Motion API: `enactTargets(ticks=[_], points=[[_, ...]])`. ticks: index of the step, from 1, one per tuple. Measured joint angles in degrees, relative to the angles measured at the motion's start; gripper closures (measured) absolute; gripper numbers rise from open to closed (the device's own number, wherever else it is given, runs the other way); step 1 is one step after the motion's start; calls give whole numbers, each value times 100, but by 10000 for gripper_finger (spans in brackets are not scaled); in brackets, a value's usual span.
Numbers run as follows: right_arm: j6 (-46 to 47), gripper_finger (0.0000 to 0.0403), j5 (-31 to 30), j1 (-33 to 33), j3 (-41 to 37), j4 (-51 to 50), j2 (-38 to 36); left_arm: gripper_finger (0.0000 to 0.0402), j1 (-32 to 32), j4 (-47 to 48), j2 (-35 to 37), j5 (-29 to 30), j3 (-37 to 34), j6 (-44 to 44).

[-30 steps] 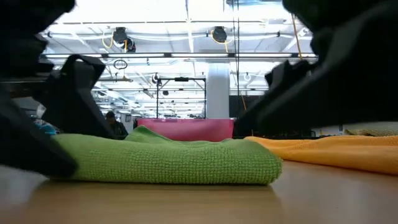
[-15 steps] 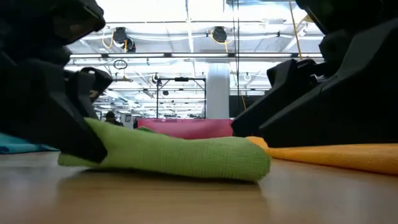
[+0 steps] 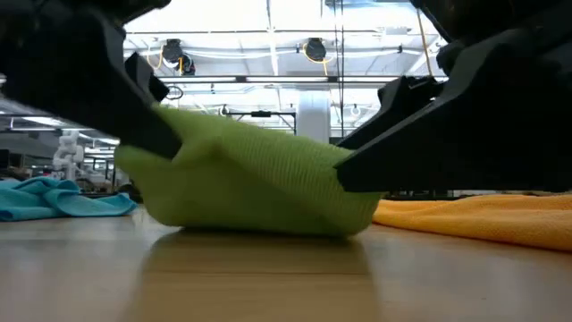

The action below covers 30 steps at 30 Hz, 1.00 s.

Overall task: Fold microfiber towels
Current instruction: Fold the green towel

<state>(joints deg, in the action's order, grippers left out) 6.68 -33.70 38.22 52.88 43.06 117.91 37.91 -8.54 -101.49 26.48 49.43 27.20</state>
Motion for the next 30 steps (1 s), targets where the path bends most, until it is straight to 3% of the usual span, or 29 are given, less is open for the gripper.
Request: enactTargets(ticks=[5, 8, 11, 15, 20, 25, 30], points=[[126, 333, -41, 0, 0, 167, 0, 394, 2, 31, 41, -304, 0, 16], [145, 388, 391, -25, 0, 195, -59, 386, 20, 20, 41, -690, 1, 18], [318, 388, 815, -109, 0, 205, -186, 374, 48, -9, 41, -840, 2, 18], [359, 382, 861, -215, 0, 98, -389, 381, 52, -22, 41, -1116, 2, -33], [479, 398, 1694, -566, 0, -136, -792, 395, 35, 86, 344, -1792, 7, -264], [920, 392, 2612, -1015, 0, -210, -840, 375, 34, 924, 864, -1634, 8, -272], [962, 389, 2629, -1308, -1, -348, -840, 371, -80, 1565, 1014, -1324, 4, -279]])
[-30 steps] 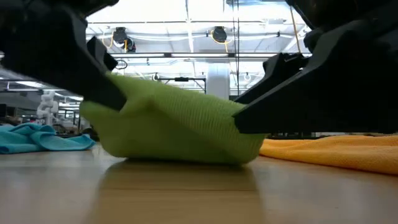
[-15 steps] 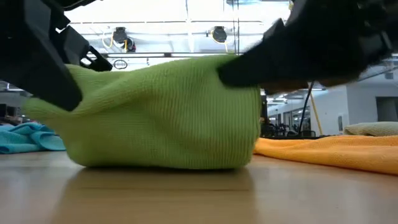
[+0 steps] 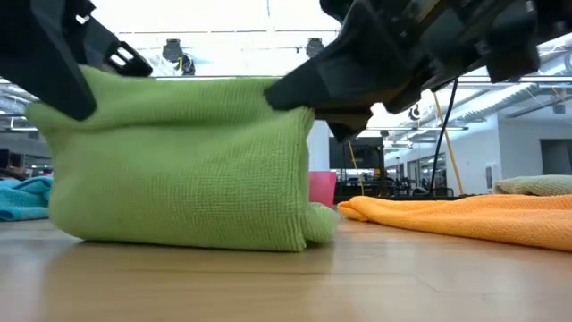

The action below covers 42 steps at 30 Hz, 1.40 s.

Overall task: Fold microfiber towels
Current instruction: Fold the green towel

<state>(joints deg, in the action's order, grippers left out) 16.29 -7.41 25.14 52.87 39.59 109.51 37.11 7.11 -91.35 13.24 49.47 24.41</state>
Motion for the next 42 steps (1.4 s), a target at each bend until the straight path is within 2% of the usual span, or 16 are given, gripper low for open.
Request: enactTargets(ticks=[6, 10, 12, 17, 23, 26, 29, 32, 35, 38, 42], points=[[105, 393, -83, -257, -3, -466, 1, 391, -415, 196, -66, -138, -4, -71], [105, 391, -176, -335, -5, -674, 1, 385, -725, 446, -63, -42, -4, -160], [106, 386, -243, -350, -5, -748, 1, 369, -851, 486, -63, 57, -7, -171], [103, 359, -1132, -358, -5, -1003, 1, 315, -1079, 564, -63, 394, -7, -192], [104, 289, -2301, -267, -5, -1078, 1, 244, -1324, 688, 91, 654, -7, -176], [132, 258, -2572, -250, -5, -1082, 1, 220, -1451, 698, 246, 779, -2, -176], [242, 244, -2588, -240, -5, -1090, -31, 205, -1524, 623, 511, 881, -3, -173], [213, 244, -2824, -146, -5, -1000, -150, 204, -1471, 603, 669, 753, 2, -181], [-179, 252, -2967, 3, -5, -704, -307, 216, -1152, 522, 690, 620, 0, -346], [-673, 266, -2377, 93, -2, 123, -268, 237, -844, 220, 462, 728, -91, -491], [-613, 297, -1938, 86, 1, 724, 187, 267, -755, -392, 111, 1190, -457, -585]])
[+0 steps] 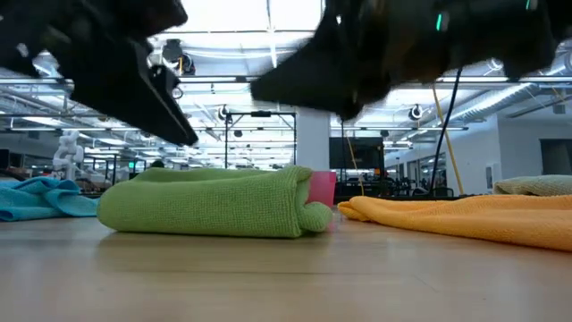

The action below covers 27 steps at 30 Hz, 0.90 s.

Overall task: Fold microfiber towels
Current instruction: Fold the green towel

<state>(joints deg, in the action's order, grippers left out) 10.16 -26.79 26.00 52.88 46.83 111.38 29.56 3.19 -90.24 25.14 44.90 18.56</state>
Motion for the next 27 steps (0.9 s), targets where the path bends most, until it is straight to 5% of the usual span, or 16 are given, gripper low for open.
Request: enactTargets(ticks=[13, 27], points=[[867, 395, 161, -444, -2, 272, 1144, 303, -601, -696, -367, -285, -747, 503], [1145, 401, 306, -520, -4, 398, 1182, 298, -358, -813, 667, -409, -586, -407]])
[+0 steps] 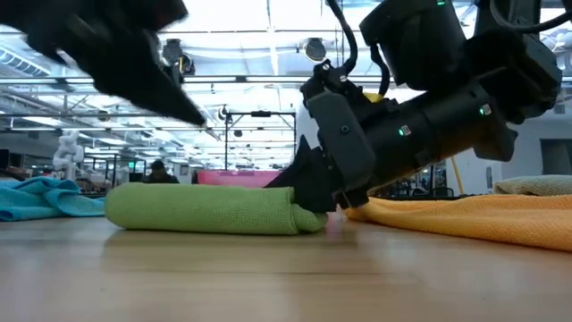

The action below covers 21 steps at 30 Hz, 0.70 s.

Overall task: Fold microfiber towels
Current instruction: Fold the green towel, then stack the folded green towel on top of the folded gray towel in the red bin

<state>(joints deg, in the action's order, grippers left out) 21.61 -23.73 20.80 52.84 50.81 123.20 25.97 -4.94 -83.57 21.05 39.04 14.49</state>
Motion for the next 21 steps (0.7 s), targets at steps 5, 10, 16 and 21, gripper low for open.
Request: enactTargets(ticks=[5, 10, 16, 21], points=[[-620, 384, -20, 152, -7, 229, -253, 260, 665, -279, -40, 551, 2, -214], [-987, 332, 6, 292, -2, -448, -812, 197, 1105, -791, -602, 1026, -5, -206], [-1343, 268, 136, 642, -2, -2119, -1404, 145, 1187, -1471, -1435, 1057, 135, -301], [-1421, 224, -213, 850, -3, -2410, -1430, 136, 973, -1420, -2049, 1061, 360, -613]])
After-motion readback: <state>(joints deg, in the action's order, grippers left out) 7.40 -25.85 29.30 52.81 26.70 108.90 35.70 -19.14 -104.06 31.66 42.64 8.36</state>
